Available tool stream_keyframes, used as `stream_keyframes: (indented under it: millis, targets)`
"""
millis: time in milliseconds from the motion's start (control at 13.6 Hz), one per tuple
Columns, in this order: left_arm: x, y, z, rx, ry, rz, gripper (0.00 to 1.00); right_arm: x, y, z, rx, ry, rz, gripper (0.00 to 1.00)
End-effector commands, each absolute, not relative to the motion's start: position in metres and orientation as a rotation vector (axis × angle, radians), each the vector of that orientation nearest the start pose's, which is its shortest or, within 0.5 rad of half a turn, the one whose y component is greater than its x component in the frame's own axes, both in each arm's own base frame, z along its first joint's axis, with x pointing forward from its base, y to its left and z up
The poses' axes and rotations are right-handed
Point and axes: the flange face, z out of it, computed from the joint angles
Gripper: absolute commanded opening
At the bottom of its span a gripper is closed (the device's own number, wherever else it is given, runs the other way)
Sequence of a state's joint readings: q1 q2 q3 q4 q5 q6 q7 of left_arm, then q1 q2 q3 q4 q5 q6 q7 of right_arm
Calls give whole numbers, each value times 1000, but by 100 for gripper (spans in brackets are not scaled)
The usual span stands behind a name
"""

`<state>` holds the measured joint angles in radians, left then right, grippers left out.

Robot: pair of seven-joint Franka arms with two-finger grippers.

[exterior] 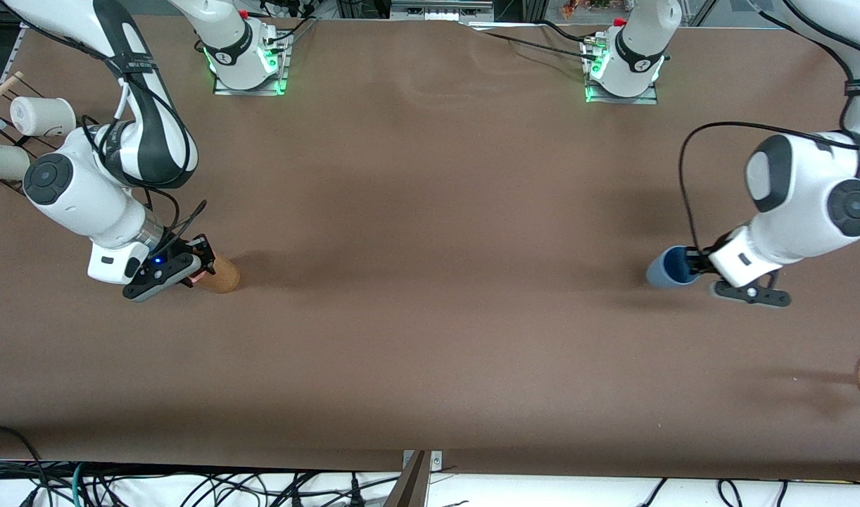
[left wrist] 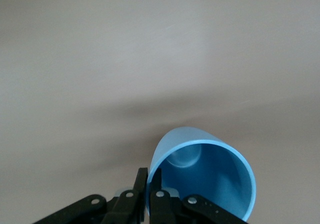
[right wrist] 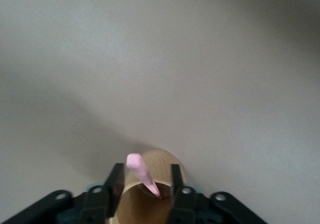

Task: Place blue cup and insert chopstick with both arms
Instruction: 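Slide the blue cup toward the table middle with the left gripper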

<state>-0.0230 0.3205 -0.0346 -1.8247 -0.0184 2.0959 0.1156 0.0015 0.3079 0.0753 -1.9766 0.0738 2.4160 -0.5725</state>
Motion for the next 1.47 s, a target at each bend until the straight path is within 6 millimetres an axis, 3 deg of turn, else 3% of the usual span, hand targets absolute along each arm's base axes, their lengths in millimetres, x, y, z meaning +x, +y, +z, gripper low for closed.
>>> stream_keyframes:
  millis: [0, 293, 440, 587, 807, 1027, 1247, 1393]
  targets:
    - [629, -132, 371, -3190, 245, 61, 0, 617, 46, 328, -2943, -906, -247, 31]
    - [600, -292, 369, -3207, 277, 57, 0, 617, 46, 326, -2942, -905, -242, 30]
    - [587, -365, 359, -3209, 260, 79, 0, 617, 47, 326, -2941, -907, -242, 13]
    - [583, -423, 349, -3229, 199, 75, 0, 617, 48, 326, -2941, -905, -245, 1]
    - [576, -474, 320, -3230, 151, 72, 0, 618, 48, 336, -2942, -907, -261, 0]
    - [573, -500, 289, -3199, 112, 38, 0, 619, 49, 351, -2944, -912, -293, 0]
    - [570, -517, 260, -3196, 42, 40, 0, 616, 50, 392, -2950, -924, -389, 0]
    - [569, -519, 255, -3197, 13, 36, 0, 613, 51, 422, -2952, -921, -426, 0]
